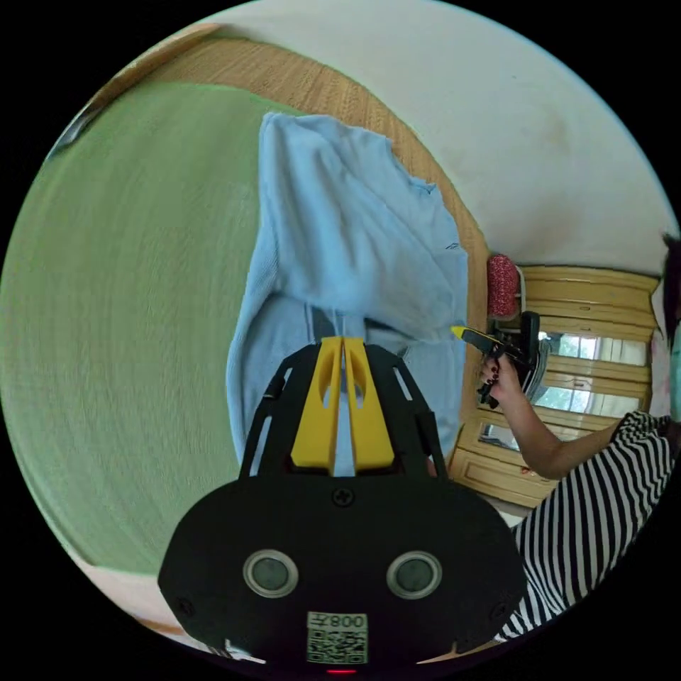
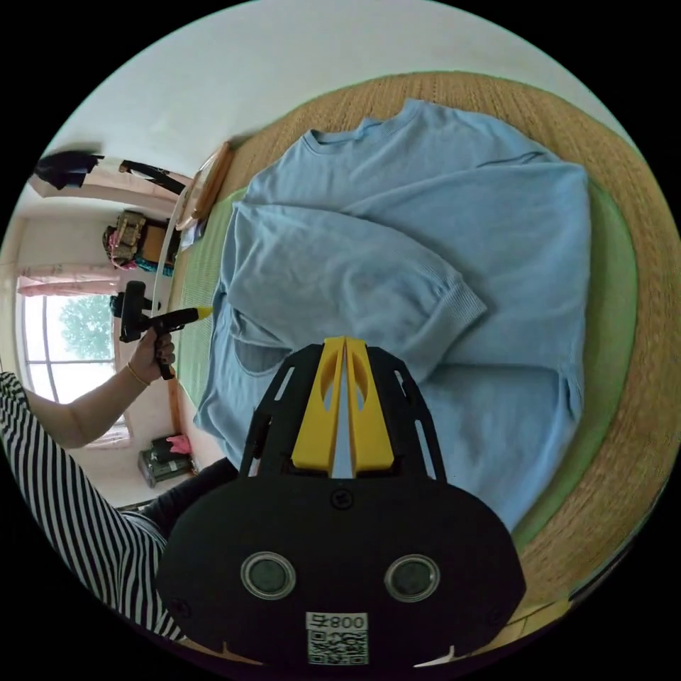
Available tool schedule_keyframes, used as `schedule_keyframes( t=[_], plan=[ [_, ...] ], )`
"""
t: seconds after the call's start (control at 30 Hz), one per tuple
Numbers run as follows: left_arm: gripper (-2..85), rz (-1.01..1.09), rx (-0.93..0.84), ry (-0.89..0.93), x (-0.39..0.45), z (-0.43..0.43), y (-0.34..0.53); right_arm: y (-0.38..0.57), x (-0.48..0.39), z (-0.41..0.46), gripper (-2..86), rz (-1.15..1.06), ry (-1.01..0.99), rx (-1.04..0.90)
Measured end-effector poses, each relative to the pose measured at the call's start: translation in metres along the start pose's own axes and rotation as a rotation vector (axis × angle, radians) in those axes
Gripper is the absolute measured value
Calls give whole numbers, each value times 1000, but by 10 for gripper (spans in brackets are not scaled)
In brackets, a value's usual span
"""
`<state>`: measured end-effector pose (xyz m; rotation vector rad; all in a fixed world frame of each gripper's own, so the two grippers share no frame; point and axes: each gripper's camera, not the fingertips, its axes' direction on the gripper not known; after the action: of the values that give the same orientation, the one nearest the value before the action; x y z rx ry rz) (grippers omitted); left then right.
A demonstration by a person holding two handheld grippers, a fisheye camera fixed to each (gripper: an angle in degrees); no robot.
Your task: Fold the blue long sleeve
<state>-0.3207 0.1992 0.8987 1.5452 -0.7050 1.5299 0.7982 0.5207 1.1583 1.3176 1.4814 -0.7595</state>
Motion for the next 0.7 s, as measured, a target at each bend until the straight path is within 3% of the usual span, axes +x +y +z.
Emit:
schedule_keyframes(
  t=[0.23,0.37,0.53,0.7],
  plan=[
    [51,-343,-179,-38,-36,-36,124,118,77,-25,20,283,-89,-35],
    [70,-484,-193,-16,-40,-56,166,176,106,-39,42,427,-37,-47],
    [86,-496,-196,4,-31,-65,156,235,140,-44,67,572,137,-123],
    [104,-413,-303,-25,-15,-49,123,248,158,-14,82,599,98,-154]
  ],
)
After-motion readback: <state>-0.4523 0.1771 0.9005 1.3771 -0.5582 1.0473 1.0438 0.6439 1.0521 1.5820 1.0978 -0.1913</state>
